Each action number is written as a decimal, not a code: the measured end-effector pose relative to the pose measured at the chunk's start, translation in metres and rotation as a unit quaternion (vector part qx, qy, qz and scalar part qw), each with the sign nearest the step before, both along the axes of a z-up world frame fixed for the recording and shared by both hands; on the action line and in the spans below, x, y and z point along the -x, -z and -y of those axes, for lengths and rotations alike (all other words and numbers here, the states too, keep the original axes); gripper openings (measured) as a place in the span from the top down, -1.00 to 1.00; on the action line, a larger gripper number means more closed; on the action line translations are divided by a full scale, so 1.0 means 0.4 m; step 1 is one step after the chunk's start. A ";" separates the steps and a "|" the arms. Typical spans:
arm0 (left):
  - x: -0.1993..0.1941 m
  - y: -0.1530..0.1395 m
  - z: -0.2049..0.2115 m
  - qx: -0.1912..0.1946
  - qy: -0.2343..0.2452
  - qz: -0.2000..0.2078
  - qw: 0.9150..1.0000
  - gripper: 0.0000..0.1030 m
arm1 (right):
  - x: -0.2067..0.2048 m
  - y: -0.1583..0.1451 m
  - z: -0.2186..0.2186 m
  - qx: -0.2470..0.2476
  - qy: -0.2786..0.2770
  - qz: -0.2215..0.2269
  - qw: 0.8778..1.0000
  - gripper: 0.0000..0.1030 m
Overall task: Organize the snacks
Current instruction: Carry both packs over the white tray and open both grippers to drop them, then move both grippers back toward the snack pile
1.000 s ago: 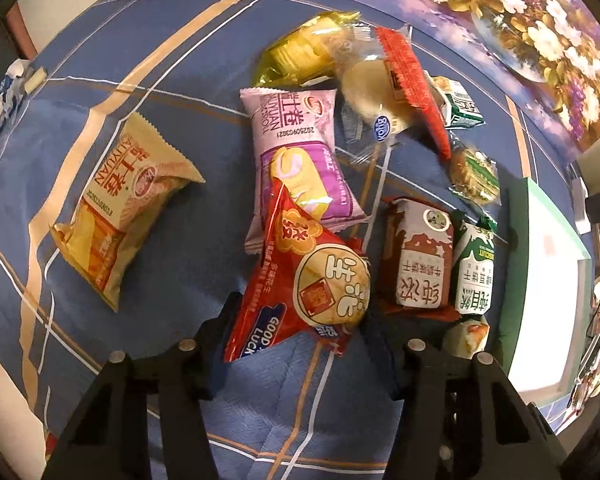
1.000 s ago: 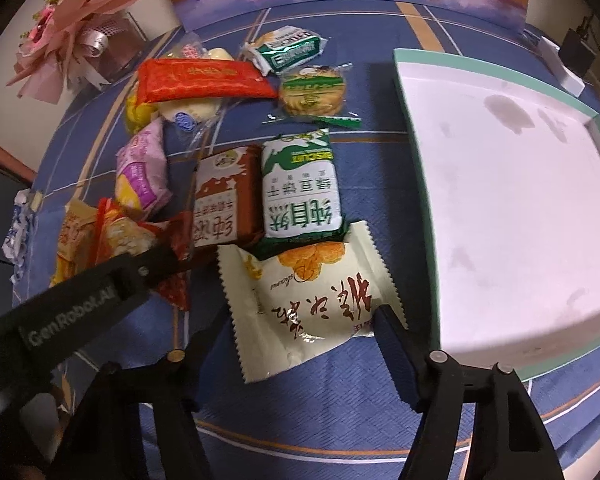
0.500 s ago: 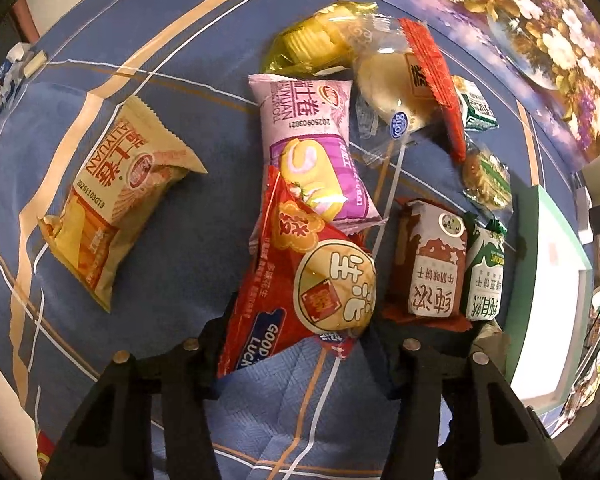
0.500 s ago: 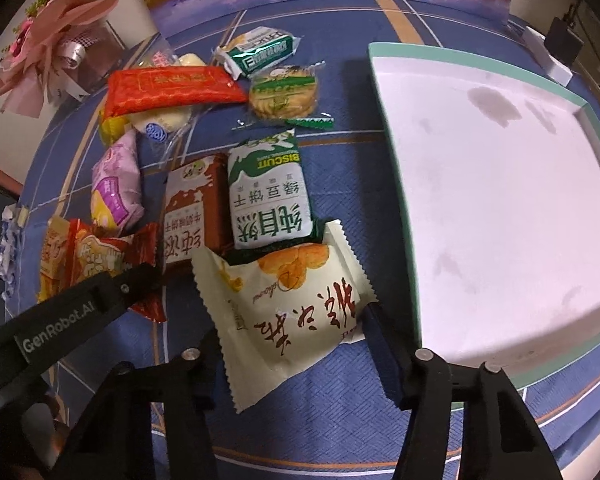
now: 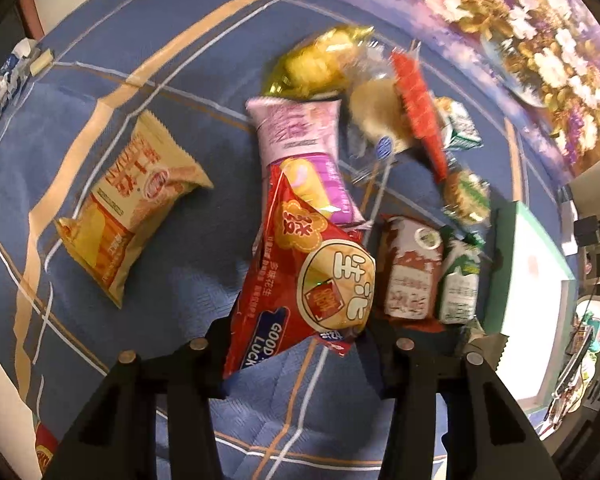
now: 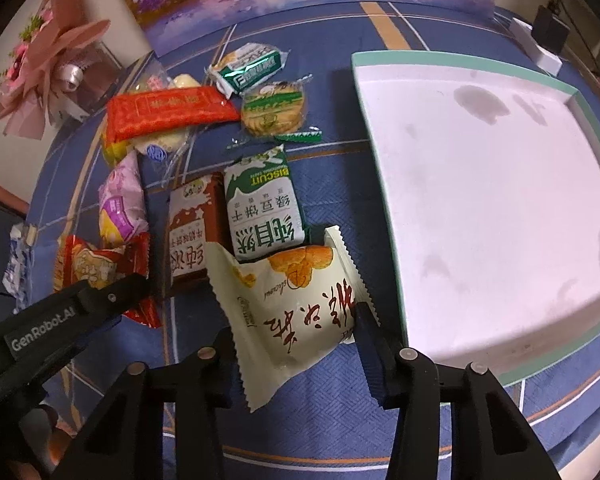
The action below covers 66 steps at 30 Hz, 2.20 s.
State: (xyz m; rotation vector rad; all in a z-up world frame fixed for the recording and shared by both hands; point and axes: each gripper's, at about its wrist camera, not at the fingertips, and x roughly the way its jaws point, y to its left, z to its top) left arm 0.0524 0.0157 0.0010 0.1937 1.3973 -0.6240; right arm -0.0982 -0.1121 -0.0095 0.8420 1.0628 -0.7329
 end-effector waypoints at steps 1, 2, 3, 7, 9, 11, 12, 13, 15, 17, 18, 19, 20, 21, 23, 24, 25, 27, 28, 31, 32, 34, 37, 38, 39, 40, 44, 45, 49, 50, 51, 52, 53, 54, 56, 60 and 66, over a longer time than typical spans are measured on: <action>0.000 -0.015 -0.002 0.006 0.001 0.005 1.000 0.03 | 0.006 -0.009 0.003 -0.002 0.005 0.007 1.000 0.05; 0.001 -0.034 -0.004 0.014 0.003 0.012 1.000 0.03 | 0.009 -0.018 0.005 -0.004 0.010 0.013 1.000 0.05; 0.001 -0.048 -0.007 0.019 0.006 0.017 1.000 0.03 | 0.020 -0.026 0.000 -0.001 0.014 0.016 1.000 0.05; 0.016 -0.098 -0.005 0.038 0.020 0.037 0.998 0.03 | 0.047 -0.072 0.001 0.014 0.023 0.041 0.999 0.05; 0.031 -0.113 0.008 0.043 0.031 0.044 0.998 0.02 | 0.059 -0.093 0.006 0.022 0.029 0.044 0.998 0.05; 0.047 -0.123 0.023 0.046 0.046 0.049 0.997 0.02 | 0.078 -0.104 0.015 0.039 0.023 0.035 0.998 0.05; 0.071 -0.111 0.047 0.045 0.054 0.050 0.996 0.02 | 0.081 -0.111 0.031 0.043 0.035 0.034 0.998 0.04; 0.082 -0.109 0.062 0.047 0.064 0.050 0.996 0.02 | 0.092 -0.114 0.040 0.047 0.046 0.032 0.997 0.04; 0.116 -0.106 0.107 0.052 0.089 0.049 0.993 0.02 | 0.119 -0.120 0.068 0.066 0.071 0.015 0.995 0.04; 0.147 -0.110 0.156 0.058 0.112 0.051 0.991 0.02 | 0.140 -0.123 0.100 0.069 0.092 0.013 0.993 0.04; 0.161 -0.109 0.175 0.061 0.123 0.052 0.989 0.02 | 0.142 -0.121 0.114 0.065 0.100 0.015 0.993 0.04; 0.174 -0.113 0.196 0.065 0.136 0.054 0.987 0.02 | 0.152 -0.119 0.130 0.065 0.111 0.014 0.992 0.04; 0.185 -0.114 0.213 0.068 0.146 0.057 0.985 0.02 | 0.165 -0.116 0.148 0.065 0.122 0.011 0.990 0.04; 0.196 -0.116 0.234 0.069 0.155 0.062 0.983 0.02 | 0.177 -0.114 0.167 0.065 0.132 0.008 0.989 0.04; 0.208 -0.117 0.275 0.073 0.168 0.068 0.981 0.02 | 0.203 -0.112 0.198 0.068 0.147 0.001 0.987 0.04; 0.214 -0.112 0.299 0.075 0.172 0.068 0.980 0.02 | 0.199 -0.100 0.217 0.067 0.149 -0.002 0.987 0.04; 0.220 -0.109 0.318 0.077 0.177 0.068 0.979 0.02 | 0.208 -0.098 0.237 0.071 0.157 -0.006 0.985 0.04; 0.233 -0.102 0.354 0.074 0.189 0.069 0.977 0.02 | 0.219 -0.088 0.269 0.073 0.170 -0.012 0.983 0.04; 0.243 -0.099 0.370 0.071 0.197 0.072 0.975 0.02 | 0.223 -0.084 0.279 0.074 0.175 -0.013 0.982 0.04; 0.266 -0.085 0.425 0.059 0.221 0.082 0.970 0.02 | 0.246 -0.082 0.323 0.079 0.193 -0.013 0.978 0.04; 0.274 -0.080 0.443 0.055 0.226 0.086 0.969 0.02 | 0.251 -0.078 0.341 0.083 0.199 -0.017 0.976 0.04; 0.282 -0.068 0.475 0.047 0.232 0.089 0.967 0.02 | 0.262 -0.074 0.359 0.087 0.207 -0.022 0.974 0.04; 0.292 -0.057 0.513 0.043 0.237 0.090 0.966 0.02 | 0.272 -0.046 0.389 0.077 0.220 -0.021 0.972 0.04; 0.297 -0.055 0.526 0.043 0.240 0.089 0.966 0.02 | 0.276 -0.041 0.397 0.077 0.223 -0.025 0.971 0.04; 0.301 -0.052 0.537 0.042 0.242 0.089 0.965 0.02 | 0.278 -0.037 0.403 0.077 0.223 -0.027 0.971 0.04; 0.303 -0.050 0.548 0.041 0.243 0.088 0.965 0.02 | 0.282 -0.031 0.411 0.076 0.224 -0.028 0.971 0.04; 0.312 -0.051 0.578 0.034 0.245 0.092 0.965 0.02 | 0.294 -0.018 0.429 0.067 0.228 -0.026 0.971 0.02; 0.314 -0.055 0.581 0.034 0.246 0.095 0.964 0.01 | 0.295 -0.017 0.432 0.067 0.226 -0.028 0.971 0.01; 0.308 -0.072 0.568 0.042 0.236 0.097 0.966 -0.29 | 0.297 -0.018 0.432 0.063 0.220 -0.024 0.973 -0.01; 0.305 -0.077 0.562 0.044 0.233 0.098 0.967 -0.32 | 0.296 -0.019 0.430 0.062 0.217 -0.024 0.974 -0.04; 0.303 -0.081 0.555 0.046 0.231 0.100 0.967 -0.33 | 0.295 -0.020 0.430 0.062 0.213 -0.023 0.975 -0.09; 0.301 -0.085 0.549 0.046 0.229 0.103 0.967 -0.33 | 0.292 -0.023 0.428 0.063 0.207 -0.024 0.976 -0.13; 0.298 -0.088 0.540 0.046 0.227 0.106 0.967 -0.34 | 0.288 -0.026 0.421 0.066 0.200 -0.025 0.977 -0.15; 0.294 -0.091 0.527 0.048 0.223 0.108 0.968 -0.36 | 0.287 -0.031 0.414 0.070 0.195 -0.027 0.978 -0.21; 0.284 -0.096 0.506 0.051 0.214 0.106 0.970 -0.56 | 0.290 -0.034 0.402 0.072 0.193 -0.027 0.978 -0.31; 0.255 -0.106 0.445 0.056 0.189 0.112 0.974 -0.72 | 0.302 -0.043 0.370 0.070 0.194 -0.022 0.978 -0.49; 0.203 -0.119 0.345 0.060 0.148 0.115 0.980 -0.73 | 0.300 -0.054 0.321 0.065 0.184 -0.015 0.981 -0.88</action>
